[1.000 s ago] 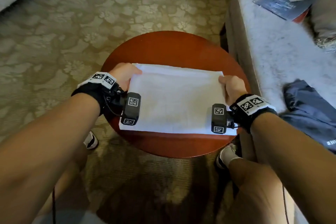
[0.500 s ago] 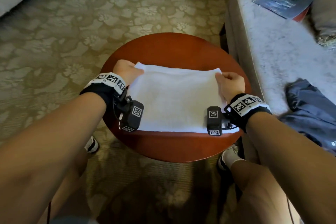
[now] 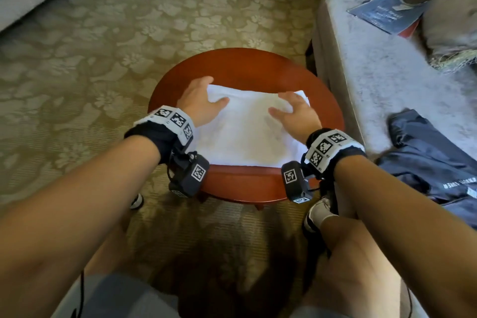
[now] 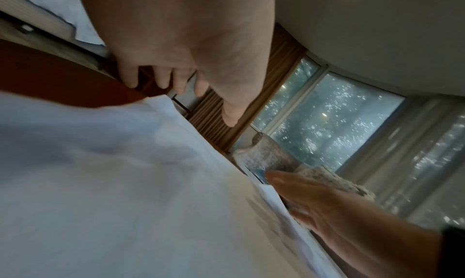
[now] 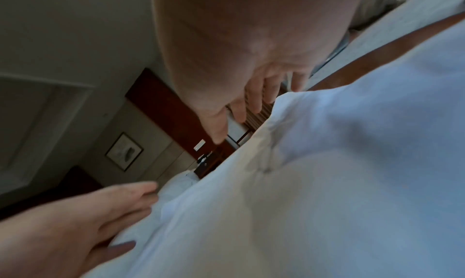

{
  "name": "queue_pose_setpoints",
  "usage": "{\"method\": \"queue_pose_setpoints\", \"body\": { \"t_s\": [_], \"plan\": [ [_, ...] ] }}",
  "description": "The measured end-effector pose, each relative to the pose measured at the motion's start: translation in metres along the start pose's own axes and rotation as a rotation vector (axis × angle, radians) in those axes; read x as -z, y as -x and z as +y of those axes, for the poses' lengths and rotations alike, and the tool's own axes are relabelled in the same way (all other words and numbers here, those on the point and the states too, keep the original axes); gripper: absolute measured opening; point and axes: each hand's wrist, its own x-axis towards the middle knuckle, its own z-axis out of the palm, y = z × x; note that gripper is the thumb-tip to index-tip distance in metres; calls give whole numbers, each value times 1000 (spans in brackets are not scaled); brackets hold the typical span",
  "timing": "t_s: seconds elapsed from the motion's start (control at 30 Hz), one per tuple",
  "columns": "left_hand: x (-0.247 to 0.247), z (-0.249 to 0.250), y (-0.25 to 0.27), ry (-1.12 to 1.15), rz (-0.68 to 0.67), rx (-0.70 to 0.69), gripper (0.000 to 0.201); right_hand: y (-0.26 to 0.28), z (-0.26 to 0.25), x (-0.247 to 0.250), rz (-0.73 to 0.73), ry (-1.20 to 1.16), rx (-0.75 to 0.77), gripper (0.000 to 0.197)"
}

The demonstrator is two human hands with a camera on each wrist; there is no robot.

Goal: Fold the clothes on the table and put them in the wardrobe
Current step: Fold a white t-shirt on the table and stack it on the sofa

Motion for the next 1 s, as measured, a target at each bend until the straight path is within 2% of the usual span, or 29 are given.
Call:
{"method": "queue_pose_setpoints", "body": {
  "t_s": [0.13,0.17,0.23,0.3,0.43,0.5,0.57,0.63,0.7,0.77,0.83,0.9,0.97,1.0],
  "plan": [
    [-23,3,12,-218,-348,-15,80,5,2,-8,-389,288,-6,67],
    [-30,1,11,-300,-416,-4,85,5,4,-8,-427,332,3,68],
    [-38,-3,8,-413,-452,-2,90,4,8,-6,-412,359,14,69],
    [-40,-5,1,-456,-438,-24,90,0,8,-5,-342,395,-4,68],
    [-36,0,-17,-525,-415,-99,86,-15,-14,-4,-218,576,-64,48],
    [-34,1,-25,-556,-389,-140,84,-27,-25,-5,-161,614,-70,47],
    [-33,-3,-31,-553,-366,-175,85,-38,-30,-8,-114,567,-80,55],
    [-29,-10,-36,-558,-334,-179,88,-45,-31,-9,-177,528,-78,73],
    [-23,-19,-42,-586,-239,-134,93,-50,-31,-10,-220,518,-113,74],
    [-17,-23,-44,-606,-89,-68,95,-52,-32,-9,-184,488,-193,66],
    [-14,-24,-41,-554,65,15,91,-50,-33,-5,-201,409,-296,54],
    [-15,-23,-34,-427,184,126,84,-48,-28,-1,-288,330,-361,39],
    [-18,-22,-28,-265,181,257,81,-41,-22,1,-340,219,-411,27],
    [-19,-20,-25,-197,112,316,79,-38,-18,0,-337,170,-421,24]
  ]
}}
